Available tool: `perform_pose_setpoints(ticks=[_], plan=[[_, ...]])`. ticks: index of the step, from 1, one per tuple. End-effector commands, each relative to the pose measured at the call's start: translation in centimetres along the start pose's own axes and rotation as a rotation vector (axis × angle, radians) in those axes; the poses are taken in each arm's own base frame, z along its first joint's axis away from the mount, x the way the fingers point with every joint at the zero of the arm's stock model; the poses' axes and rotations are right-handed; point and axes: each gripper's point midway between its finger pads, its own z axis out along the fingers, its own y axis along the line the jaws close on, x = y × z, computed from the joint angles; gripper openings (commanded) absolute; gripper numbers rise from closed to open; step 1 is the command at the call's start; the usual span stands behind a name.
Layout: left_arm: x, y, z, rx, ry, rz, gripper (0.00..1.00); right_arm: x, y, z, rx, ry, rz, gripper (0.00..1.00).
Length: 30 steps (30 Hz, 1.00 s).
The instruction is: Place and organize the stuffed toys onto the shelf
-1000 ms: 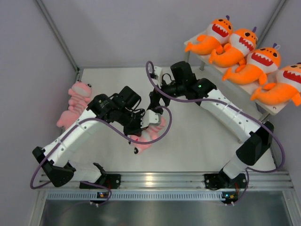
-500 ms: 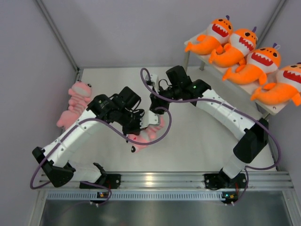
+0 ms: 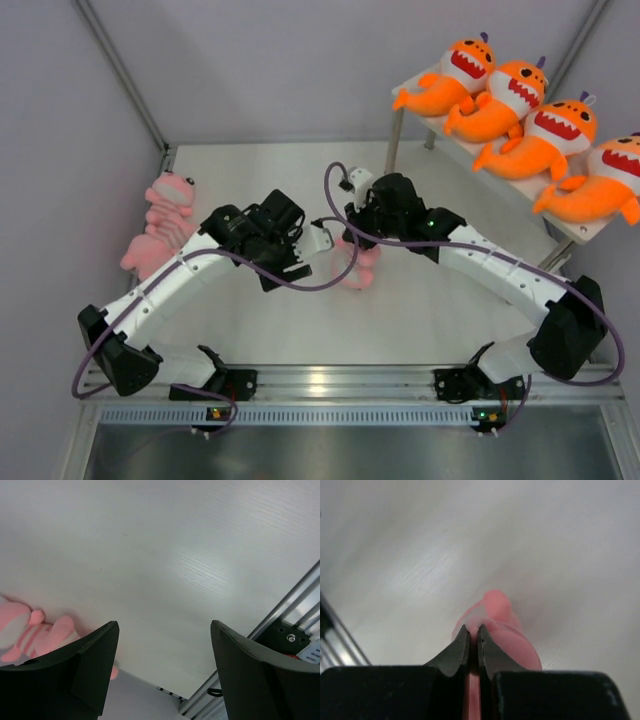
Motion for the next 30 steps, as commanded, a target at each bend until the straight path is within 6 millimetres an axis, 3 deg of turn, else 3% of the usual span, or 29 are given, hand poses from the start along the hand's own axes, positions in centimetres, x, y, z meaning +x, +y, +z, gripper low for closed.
perform_pose_setpoints(ticks=[1, 2, 5, 7, 10, 13, 17, 20, 23, 27, 30], plan=[[-1.6, 5.1, -0.4, -0.215, -0.041, -0.183, 0.80, -7.1, -4.6, -2.8, 0.321, -0.366, 0.196, 0.00], [-1.6, 5.6, -0.5, -0.221, -0.040, -0.208, 0.80, -7.4, -4.4, -3.0, 0.315, -0.392, 0.195, 0.00], [-1.3, 7.7, -0.6, -0.213, -0.066, -0.315, 0.80, -8.0, -7.8, -5.7, 0.543, -0.558, 0.351, 0.00], [-0.2, 9.4, -0.6, -0.214, -0.067, -0.398, 0.79, -8.0, -8.8, -7.3, 0.610, -0.652, 0.423, 0.00], [1.1, 10.5, -0.3, -0.217, -0.050, -0.456, 0.79, -6.3, -10.5, -8.4, 0.734, -0.718, 0.540, 0.00], [1.5, 10.4, 0.5, -0.193, -0.031, -0.467, 0.79, -3.1, -10.9, -6.4, 0.772, -0.652, 0.642, 0.00], [1.2, 9.8, 1.4, -0.144, -0.033, -0.474, 0.79, 4.8, -11.1, -3.3, 0.884, -0.551, 0.797, 0.00], [1.0, 9.7, 1.5, -0.134, -0.038, -0.480, 0.79, 8.1, -11.5, -3.0, 0.935, -0.532, 0.879, 0.00], [1.1, 9.6, 1.5, -0.132, -0.035, -0.482, 0.79, 9.0, -11.0, -2.5, 0.923, -0.467, 0.807, 0.00], [1.2, 9.5, 1.8, -0.129, -0.029, -0.487, 0.79, 11.3, -7.6, 1.0, 0.769, -0.252, 0.696, 0.00], [1.3, 9.5, 1.9, -0.126, -0.025, -0.493, 0.78, 13.5, -5.4, 2.5, 0.660, -0.105, 0.674, 0.00]])
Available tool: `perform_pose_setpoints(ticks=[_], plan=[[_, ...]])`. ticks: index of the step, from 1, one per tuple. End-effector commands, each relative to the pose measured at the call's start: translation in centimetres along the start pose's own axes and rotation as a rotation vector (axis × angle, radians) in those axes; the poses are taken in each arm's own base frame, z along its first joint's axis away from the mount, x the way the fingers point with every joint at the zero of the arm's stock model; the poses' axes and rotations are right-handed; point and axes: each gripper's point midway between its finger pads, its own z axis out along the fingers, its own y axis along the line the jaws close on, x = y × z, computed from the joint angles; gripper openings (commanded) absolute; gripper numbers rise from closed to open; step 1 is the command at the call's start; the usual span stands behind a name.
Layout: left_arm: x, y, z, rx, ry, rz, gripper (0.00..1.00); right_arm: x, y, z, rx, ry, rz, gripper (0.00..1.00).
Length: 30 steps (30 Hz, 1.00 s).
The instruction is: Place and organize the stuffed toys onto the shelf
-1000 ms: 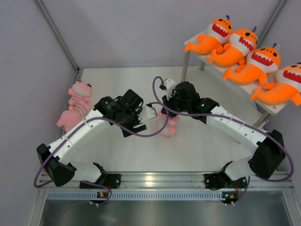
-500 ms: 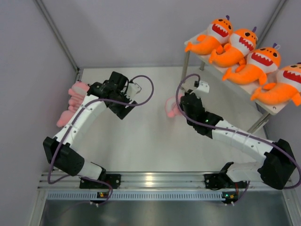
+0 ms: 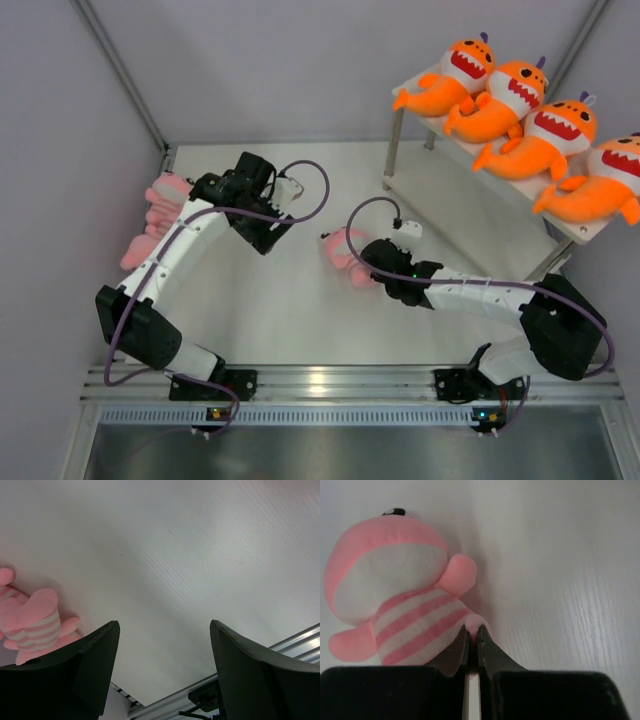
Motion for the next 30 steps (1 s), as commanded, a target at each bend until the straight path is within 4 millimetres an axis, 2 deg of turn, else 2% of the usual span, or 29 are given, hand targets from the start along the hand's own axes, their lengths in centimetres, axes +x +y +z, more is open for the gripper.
perform_pose_setpoints(ticks=[1, 3, 4, 5, 6, 7, 9, 10, 12, 14, 16, 19, 20, 23, 26, 29, 30], plan=[[-1.0, 0.1, -0.2, -0.003, -0.040, -0.028, 0.78, 3.5, 2.0, -1.1, -0.120, 0.172, -0.100, 0.00], [-0.9, 0.1, -0.2, -0.003, -0.040, -0.025, 0.78, 4.6, 2.8, -2.1, -0.189, 0.230, -0.146, 0.08], [-0.9, 0.0, -0.3, -0.003, -0.041, -0.024, 0.79, 5.0, 3.3, -2.6, -0.238, 0.258, -0.209, 0.19], [-0.9, 0.0, -0.2, -0.003, -0.040, -0.021, 0.78, 5.0, 4.1, -3.1, -0.279, 0.264, -0.241, 0.26], [-0.8, 0.1, -0.2, -0.002, -0.037, -0.022, 0.78, 5.0, 4.8, -3.5, -0.325, 0.273, -0.271, 0.42], [-0.8, 0.0, -0.2, -0.002, -0.039, -0.022, 0.78, 5.3, 5.4, -4.0, -0.377, 0.294, -0.323, 0.52], [-0.8, 0.0, -0.2, -0.002, -0.037, -0.021, 0.78, 4.5, 7.1, -4.6, -0.458, 0.289, -0.347, 0.66], [-0.8, 0.0, -0.1, -0.001, -0.036, -0.022, 0.78, 4.6, 7.7, -5.0, -0.502, 0.315, -0.358, 0.66], [-0.7, 0.0, -0.2, -0.001, -0.036, -0.022, 0.79, 3.2, 8.4, -4.7, -0.534, 0.304, -0.350, 0.71], [-0.4, -0.1, -0.1, -0.001, -0.031, -0.021, 0.79, 2.1, 10.0, -5.3, -0.619, 0.281, -0.363, 0.76], [-0.4, 0.0, -0.2, -0.005, -0.031, -0.021, 0.79, 2.6, 11.8, -6.1, -0.730, 0.304, -0.434, 0.83], [-0.4, 0.1, -0.2, -0.015, -0.028, -0.021, 0.79, 3.7, 12.9, -5.9, -0.775, 0.378, -0.477, 0.84], [-0.4, 0.2, -0.3, -0.016, -0.031, -0.019, 0.79, 4.7, 12.6, -4.9, -0.755, 0.416, -0.481, 0.83], [-0.4, 0.1, -0.6, -0.016, -0.042, -0.020, 0.79, 6.2, 11.8, -3.3, -0.692, 0.459, -0.473, 0.79], [-0.3, 0.2, -0.7, -0.020, -0.042, -0.012, 0.79, 7.4, 10.5, -1.7, -0.611, 0.465, -0.474, 0.69], [-0.2, 0.2, -0.6, -0.022, -0.038, -0.009, 0.79, 8.0, 9.3, -0.6, -0.529, 0.459, -0.456, 0.52], [-0.2, 0.2, -0.7, -0.022, -0.038, -0.010, 0.79, 7.8, 9.0, -0.3, -0.489, 0.440, -0.432, 0.28]])
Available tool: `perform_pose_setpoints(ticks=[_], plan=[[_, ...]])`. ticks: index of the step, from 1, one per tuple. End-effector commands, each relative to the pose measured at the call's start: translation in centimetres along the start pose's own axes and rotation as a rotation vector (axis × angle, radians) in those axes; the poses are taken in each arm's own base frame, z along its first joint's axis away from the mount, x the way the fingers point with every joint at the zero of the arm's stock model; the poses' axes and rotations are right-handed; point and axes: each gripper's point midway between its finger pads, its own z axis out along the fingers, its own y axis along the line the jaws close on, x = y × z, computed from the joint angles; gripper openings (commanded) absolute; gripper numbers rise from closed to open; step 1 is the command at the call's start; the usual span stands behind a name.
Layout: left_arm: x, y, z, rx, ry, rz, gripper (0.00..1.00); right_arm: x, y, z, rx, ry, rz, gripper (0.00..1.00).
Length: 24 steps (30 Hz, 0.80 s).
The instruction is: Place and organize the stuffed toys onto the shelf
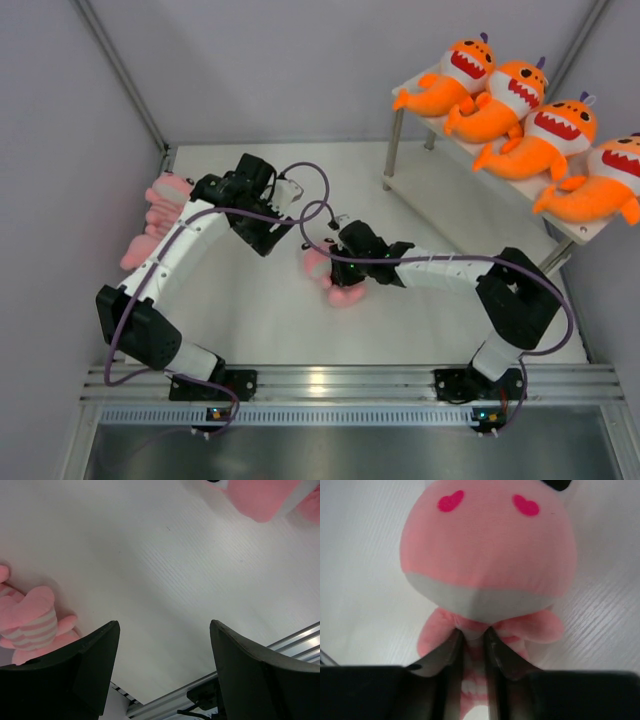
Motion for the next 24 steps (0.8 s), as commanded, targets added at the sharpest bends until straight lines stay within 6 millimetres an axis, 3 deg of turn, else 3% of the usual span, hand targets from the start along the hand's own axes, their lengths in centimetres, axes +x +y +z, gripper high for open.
perform_pose_setpoints(ticks=[1, 2, 5, 7, 11, 17, 24], plan=[[-0.7, 0.4, -1.0, -0.028, -0.053, -0.001, 0.79, -0.6, -2.1, 0.1, 0.122, -0.065, 0.073, 0.13], [-0.7, 0.4, -1.1, -0.030, -0.054, -0.002, 0.79, -0.9, -2.3, -0.3, 0.139, -0.085, 0.089, 0.00], [-0.8, 0.6, -1.0, -0.035, -0.053, -0.001, 0.79, -3.0, -4.2, -2.8, 0.265, -0.203, 0.151, 0.00], [-0.8, 0.7, -0.9, -0.037, -0.048, -0.002, 0.79, -6.0, -6.1, -5.8, 0.400, -0.340, 0.208, 0.00], [-1.0, 0.9, -1.0, -0.051, -0.051, -0.007, 0.79, -9.5, -9.6, -9.9, 0.566, -0.482, 0.330, 0.00], [-0.9, 1.1, -1.1, -0.060, -0.048, -0.005, 0.79, -11.4, -15.9, -12.4, 0.816, -0.604, 0.502, 0.00], [-0.6, 1.1, -0.9, -0.061, -0.037, 0.005, 0.79, -13.5, -20.1, -15.4, 0.978, -0.752, 0.578, 0.00]])
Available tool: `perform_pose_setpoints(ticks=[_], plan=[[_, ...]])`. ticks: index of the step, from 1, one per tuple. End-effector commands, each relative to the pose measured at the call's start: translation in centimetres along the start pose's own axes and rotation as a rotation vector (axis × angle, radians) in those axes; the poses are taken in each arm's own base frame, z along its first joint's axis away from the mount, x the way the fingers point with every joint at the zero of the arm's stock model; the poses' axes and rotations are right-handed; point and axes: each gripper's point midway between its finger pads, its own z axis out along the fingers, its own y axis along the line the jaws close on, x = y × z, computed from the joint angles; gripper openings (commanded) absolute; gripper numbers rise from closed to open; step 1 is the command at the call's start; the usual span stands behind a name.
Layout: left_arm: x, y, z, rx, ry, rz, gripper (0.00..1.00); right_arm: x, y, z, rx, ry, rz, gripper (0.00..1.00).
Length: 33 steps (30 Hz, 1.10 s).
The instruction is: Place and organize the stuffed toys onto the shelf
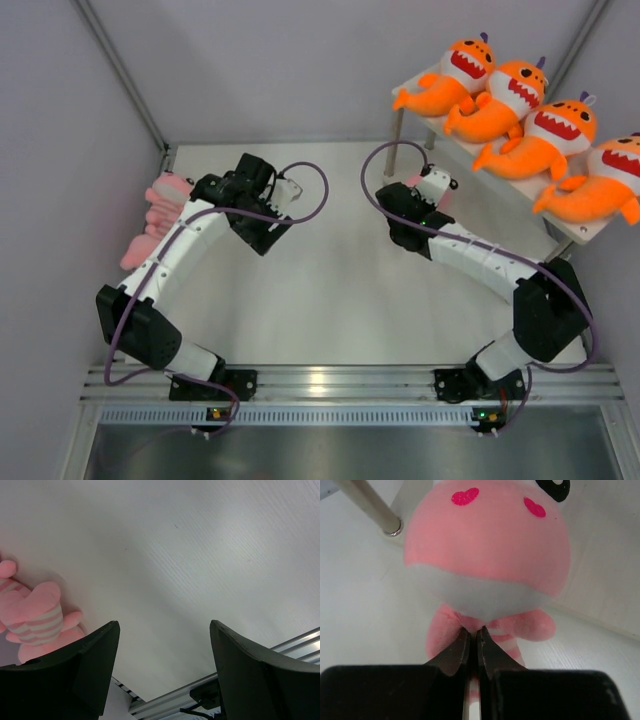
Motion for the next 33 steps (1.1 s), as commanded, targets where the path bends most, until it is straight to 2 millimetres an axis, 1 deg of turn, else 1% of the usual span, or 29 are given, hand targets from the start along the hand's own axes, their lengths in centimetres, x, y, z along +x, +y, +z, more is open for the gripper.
perform_pose_setpoints(ticks=[1, 3, 4, 8, 11, 14, 15, 19, 23, 26, 27, 28, 29, 33], plan=[[-0.7, 0.6, -0.9, -0.034, -0.048, 0.005, 0.79, -4.2, -1.0, 1.5, 0.101, -0.126, 0.091, 0.00], [-0.7, 0.6, -0.8, -0.030, -0.046, 0.007, 0.79, -4.2, -1.6, 2.5, 0.131, -0.124, 0.081, 0.00], [-0.7, 0.5, -0.8, -0.028, -0.046, 0.007, 0.79, -4.2, -2.1, 3.4, 0.156, -0.121, 0.080, 0.00], [-0.7, 0.5, -0.7, -0.026, -0.045, 0.008, 0.79, -4.2, -2.4, 4.9, 0.180, -0.129, 0.077, 0.00], [-0.6, 0.5, -0.7, -0.026, -0.044, 0.008, 0.79, -4.2, -2.5, 5.4, 0.205, -0.141, 0.072, 0.01], [-0.5, 0.5, -0.7, -0.025, -0.043, 0.007, 0.79, -4.5, -2.6, 6.0, 0.216, -0.147, 0.083, 0.07], [-0.4, 0.4, -0.7, -0.026, -0.040, 0.009, 0.79, -4.8, -2.5, 6.2, 0.214, -0.152, 0.081, 0.12], [-0.2, 0.4, -0.7, -0.029, -0.036, 0.006, 0.79, -5.5, -2.7, 6.5, 0.225, -0.162, 0.074, 0.14], [-0.1, 0.3, -0.6, -0.024, -0.033, 0.007, 0.79, -6.0, -3.3, 7.0, 0.241, -0.170, 0.086, 0.16], [-0.3, 0.3, -0.7, -0.021, -0.041, 0.004, 0.78, -5.7, -3.3, 7.3, 0.243, -0.161, 0.063, 0.24], [-0.3, 0.2, -0.7, -0.020, -0.041, 0.004, 0.79, -5.6, -3.1, 7.4, 0.239, -0.156, 0.055, 0.33], [-0.3, 0.3, -0.7, -0.020, -0.043, 0.006, 0.79, -5.5, -3.1, 7.4, 0.234, -0.150, 0.048, 0.35], [-0.2, 0.3, -0.7, -0.020, -0.043, 0.004, 0.79, -5.5, -3.0, 7.3, 0.227, -0.143, 0.028, 0.42], [0.0, 0.1, -0.5, -0.014, -0.035, 0.009, 0.79, -6.1, -2.6, 6.6, 0.191, -0.148, -0.002, 0.47]])
